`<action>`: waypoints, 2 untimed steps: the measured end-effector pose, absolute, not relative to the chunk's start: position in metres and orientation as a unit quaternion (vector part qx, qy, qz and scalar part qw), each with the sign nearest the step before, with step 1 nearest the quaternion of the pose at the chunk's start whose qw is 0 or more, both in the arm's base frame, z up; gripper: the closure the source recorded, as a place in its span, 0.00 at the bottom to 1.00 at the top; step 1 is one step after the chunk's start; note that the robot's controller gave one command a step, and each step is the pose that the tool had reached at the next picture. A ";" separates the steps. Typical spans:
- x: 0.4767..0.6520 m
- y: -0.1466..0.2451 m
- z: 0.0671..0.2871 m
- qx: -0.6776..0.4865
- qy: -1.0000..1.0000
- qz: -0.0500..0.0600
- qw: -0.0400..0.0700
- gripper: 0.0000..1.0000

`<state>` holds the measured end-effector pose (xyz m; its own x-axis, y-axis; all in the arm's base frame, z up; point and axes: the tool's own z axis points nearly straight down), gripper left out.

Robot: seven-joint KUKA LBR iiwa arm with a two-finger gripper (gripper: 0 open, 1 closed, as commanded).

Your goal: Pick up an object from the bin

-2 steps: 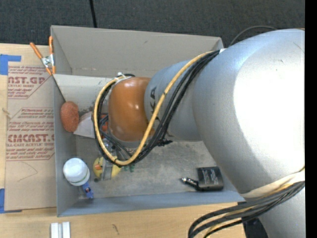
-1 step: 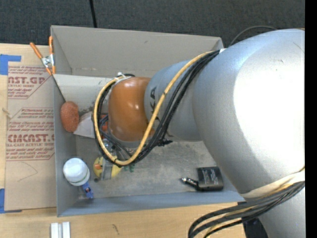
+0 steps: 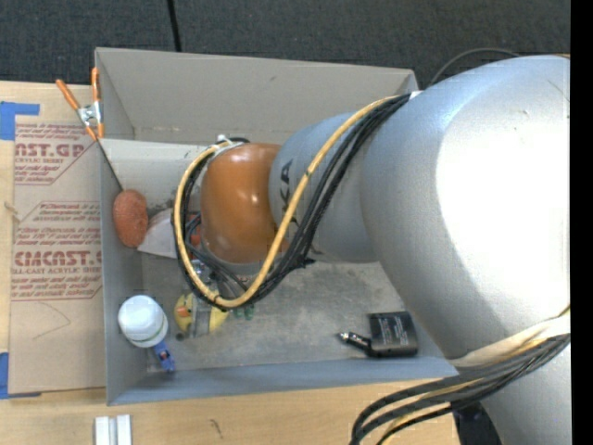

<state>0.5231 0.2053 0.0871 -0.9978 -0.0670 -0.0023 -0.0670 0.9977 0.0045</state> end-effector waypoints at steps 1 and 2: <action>0.543 0.179 0.104 -0.060 0.998 0.003 0.002 1.00; 0.539 0.174 0.110 -0.034 0.999 0.000 0.000 1.00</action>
Offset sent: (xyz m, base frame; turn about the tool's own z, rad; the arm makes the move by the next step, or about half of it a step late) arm 0.0037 -0.0079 0.0285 0.0316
